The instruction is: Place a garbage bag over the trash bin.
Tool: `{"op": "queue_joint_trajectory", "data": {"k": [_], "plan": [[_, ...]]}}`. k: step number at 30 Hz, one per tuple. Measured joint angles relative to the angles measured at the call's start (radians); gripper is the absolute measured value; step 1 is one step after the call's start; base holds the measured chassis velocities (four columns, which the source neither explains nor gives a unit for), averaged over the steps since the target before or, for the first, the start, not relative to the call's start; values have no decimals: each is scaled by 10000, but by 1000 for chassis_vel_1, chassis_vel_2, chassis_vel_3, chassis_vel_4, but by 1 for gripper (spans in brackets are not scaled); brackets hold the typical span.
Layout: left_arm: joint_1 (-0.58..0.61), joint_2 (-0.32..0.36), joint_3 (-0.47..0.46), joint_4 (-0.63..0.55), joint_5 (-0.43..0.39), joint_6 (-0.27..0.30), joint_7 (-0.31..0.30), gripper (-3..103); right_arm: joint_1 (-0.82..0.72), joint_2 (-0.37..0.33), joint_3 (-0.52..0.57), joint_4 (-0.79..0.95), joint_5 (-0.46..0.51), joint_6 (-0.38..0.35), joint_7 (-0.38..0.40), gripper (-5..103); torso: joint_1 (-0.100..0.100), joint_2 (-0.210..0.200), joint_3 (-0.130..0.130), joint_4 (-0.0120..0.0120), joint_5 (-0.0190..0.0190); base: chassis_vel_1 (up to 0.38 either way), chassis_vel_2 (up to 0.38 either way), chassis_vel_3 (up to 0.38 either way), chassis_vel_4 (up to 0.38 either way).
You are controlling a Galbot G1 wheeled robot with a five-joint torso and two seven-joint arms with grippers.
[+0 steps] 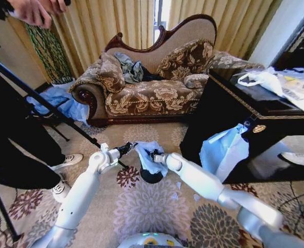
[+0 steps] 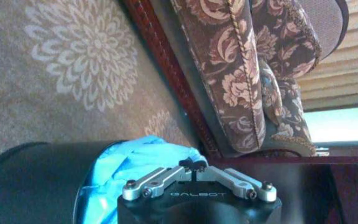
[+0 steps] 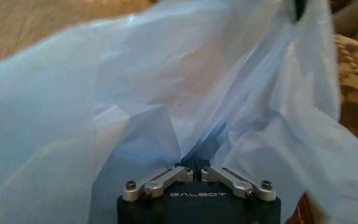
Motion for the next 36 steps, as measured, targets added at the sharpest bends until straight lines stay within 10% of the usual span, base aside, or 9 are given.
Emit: {"op": "queue_joint_trajectory", "data": {"k": [21,36], "plan": [[878,-872,-280,711,948,-530,1143,0,1100,323,-1799,-1660,-2677,930,-1284,0,0,0,0,-1,0,0,0,0,0],[818,-1242,-532,1359,1124,-618,1538,0,1206,1816,-1788,-4156,-3740,1768,-1352,0,0,0,0,0,-3,0,0,0,0]]}}
